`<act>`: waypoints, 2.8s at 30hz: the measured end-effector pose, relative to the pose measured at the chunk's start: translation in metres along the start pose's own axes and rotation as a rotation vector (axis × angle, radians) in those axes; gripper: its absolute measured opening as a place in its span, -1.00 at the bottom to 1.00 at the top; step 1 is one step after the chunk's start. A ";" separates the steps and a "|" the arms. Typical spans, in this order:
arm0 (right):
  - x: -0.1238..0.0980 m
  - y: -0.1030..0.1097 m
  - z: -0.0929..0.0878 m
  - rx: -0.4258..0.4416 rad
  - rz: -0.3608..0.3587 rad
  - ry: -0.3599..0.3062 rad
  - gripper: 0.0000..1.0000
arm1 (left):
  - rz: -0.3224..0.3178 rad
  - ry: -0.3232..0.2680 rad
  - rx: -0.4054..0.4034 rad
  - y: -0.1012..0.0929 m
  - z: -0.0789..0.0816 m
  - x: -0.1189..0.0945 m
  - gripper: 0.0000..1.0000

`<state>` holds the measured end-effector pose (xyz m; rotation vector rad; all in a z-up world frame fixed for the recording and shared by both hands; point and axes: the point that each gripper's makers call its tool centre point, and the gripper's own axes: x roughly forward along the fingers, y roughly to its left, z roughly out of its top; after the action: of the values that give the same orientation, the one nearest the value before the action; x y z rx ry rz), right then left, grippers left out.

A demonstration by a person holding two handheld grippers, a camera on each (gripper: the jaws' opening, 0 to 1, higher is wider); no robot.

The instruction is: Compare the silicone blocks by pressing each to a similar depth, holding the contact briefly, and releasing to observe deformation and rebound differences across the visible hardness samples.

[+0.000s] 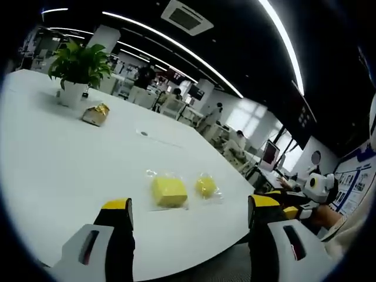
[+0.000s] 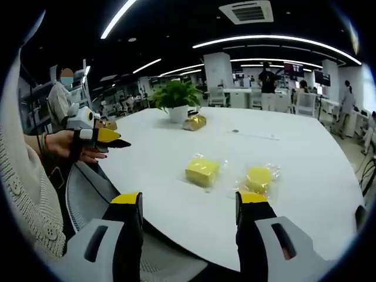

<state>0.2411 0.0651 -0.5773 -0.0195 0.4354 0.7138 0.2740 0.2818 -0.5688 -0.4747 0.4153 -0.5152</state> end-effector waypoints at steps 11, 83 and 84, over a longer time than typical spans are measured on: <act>0.001 0.003 -0.002 -0.001 -0.002 0.005 0.17 | 0.002 0.001 0.000 0.004 0.000 -0.004 0.59; 0.007 0.014 -0.011 -0.021 0.005 0.031 0.13 | 0.023 0.014 -0.003 0.013 -0.008 -0.018 0.59; 0.007 0.014 -0.011 -0.018 0.005 0.031 0.13 | 0.023 0.015 -0.001 0.013 -0.008 -0.018 0.59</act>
<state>0.2326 0.0782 -0.5884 -0.0465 0.4586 0.7236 0.2605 0.2992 -0.5774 -0.4673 0.4346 -0.4969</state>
